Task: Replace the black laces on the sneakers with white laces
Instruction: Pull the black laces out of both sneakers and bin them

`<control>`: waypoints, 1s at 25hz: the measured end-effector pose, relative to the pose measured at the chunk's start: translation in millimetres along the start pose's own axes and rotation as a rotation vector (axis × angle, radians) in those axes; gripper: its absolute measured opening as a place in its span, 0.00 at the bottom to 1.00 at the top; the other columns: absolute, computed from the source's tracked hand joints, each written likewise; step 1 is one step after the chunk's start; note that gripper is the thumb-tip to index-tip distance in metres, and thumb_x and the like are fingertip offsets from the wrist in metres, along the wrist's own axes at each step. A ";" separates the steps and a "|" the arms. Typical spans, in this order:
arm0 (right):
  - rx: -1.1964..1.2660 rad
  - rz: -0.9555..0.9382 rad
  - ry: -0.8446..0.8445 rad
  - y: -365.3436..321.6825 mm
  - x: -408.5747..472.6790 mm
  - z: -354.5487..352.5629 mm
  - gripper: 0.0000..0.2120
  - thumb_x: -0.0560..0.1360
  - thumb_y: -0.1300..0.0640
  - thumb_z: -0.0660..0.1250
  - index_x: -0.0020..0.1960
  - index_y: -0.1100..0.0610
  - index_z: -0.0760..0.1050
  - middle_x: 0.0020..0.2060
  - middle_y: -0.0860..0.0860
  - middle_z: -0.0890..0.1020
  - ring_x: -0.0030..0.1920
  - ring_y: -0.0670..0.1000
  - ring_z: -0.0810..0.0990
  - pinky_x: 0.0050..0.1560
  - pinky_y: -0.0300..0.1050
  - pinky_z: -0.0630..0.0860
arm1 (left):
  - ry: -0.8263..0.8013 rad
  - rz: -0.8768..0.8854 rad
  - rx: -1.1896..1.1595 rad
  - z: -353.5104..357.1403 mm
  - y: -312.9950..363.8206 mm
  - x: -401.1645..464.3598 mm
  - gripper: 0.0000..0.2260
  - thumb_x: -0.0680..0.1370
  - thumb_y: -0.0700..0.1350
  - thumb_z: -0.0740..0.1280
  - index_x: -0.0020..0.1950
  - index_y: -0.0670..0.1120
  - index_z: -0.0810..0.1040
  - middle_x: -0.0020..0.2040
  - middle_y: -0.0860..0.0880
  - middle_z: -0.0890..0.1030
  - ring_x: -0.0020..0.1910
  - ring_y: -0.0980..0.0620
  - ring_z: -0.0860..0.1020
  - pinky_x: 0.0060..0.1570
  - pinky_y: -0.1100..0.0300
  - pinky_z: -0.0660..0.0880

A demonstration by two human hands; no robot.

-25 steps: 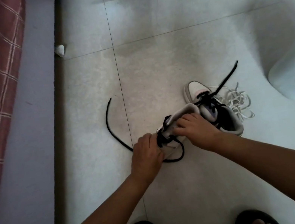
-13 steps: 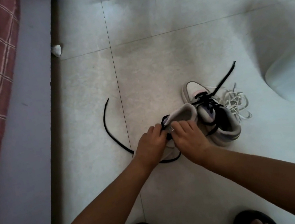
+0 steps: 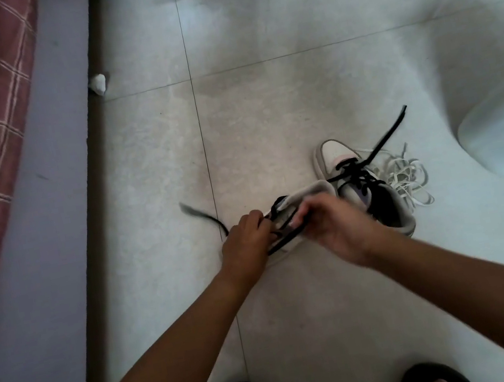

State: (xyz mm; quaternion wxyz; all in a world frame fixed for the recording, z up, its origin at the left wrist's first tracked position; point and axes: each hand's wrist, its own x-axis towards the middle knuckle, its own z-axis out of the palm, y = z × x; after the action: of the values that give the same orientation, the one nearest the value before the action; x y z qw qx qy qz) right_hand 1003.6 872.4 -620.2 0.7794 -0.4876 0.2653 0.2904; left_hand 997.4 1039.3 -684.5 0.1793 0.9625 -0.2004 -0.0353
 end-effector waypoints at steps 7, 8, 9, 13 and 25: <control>0.404 -0.276 -0.055 -121.1 11.5 -15.3 0.07 0.78 0.55 0.61 0.42 0.55 0.73 0.29 0.50 0.77 0.32 0.49 0.78 0.34 0.40 0.77 | -0.091 0.023 0.005 4.4 -1.5 0.7 0.10 0.72 0.37 0.69 0.53 0.39 0.77 0.51 0.41 0.75 0.48 0.43 0.75 0.34 0.55 0.71; 0.260 -0.334 0.007 -135.9 15.4 -14.5 0.06 0.78 0.54 0.61 0.44 0.54 0.74 0.31 0.50 0.79 0.34 0.50 0.79 0.36 0.41 0.78 | -0.109 0.055 0.023 3.7 0.8 -2.0 0.11 0.69 0.37 0.72 0.50 0.38 0.79 0.47 0.40 0.77 0.44 0.43 0.76 0.32 0.56 0.70; 0.000 -0.379 0.100 -145.6 21.1 -16.1 0.07 0.78 0.52 0.61 0.45 0.53 0.74 0.34 0.50 0.79 0.38 0.50 0.80 0.40 0.42 0.77 | -0.106 0.082 0.041 3.3 2.1 -4.0 0.11 0.65 0.36 0.75 0.46 0.38 0.80 0.43 0.40 0.78 0.38 0.42 0.77 0.30 0.57 0.70; -1.585 -0.529 0.369 -117.5 45.6 -35.4 0.17 0.78 0.48 0.61 0.56 0.60 0.76 0.54 0.58 0.78 0.58 0.58 0.73 0.54 0.49 0.71 | 0.018 0.113 0.087 0.2 8.6 -7.6 0.12 0.62 0.41 0.79 0.38 0.39 0.80 0.38 0.41 0.79 0.33 0.43 0.78 0.31 0.58 0.72; -1.905 -0.564 0.061 6.3 36.6 -57.2 0.14 0.78 0.48 0.60 0.54 0.58 0.74 0.54 0.53 0.76 0.58 0.53 0.72 0.50 0.47 0.67 | 0.020 -0.079 -0.390 -8.0 3.5 -11.4 0.02 0.74 0.33 0.66 0.44 0.37 0.77 0.43 0.41 0.73 0.42 0.47 0.74 0.42 0.61 0.74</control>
State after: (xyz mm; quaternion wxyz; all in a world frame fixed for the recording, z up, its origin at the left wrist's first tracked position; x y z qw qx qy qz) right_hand 1016.9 829.5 -671.5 0.0956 -0.9627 -0.1843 0.1737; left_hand 986.8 1043.5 -675.8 0.3628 0.9169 -0.1504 -0.0711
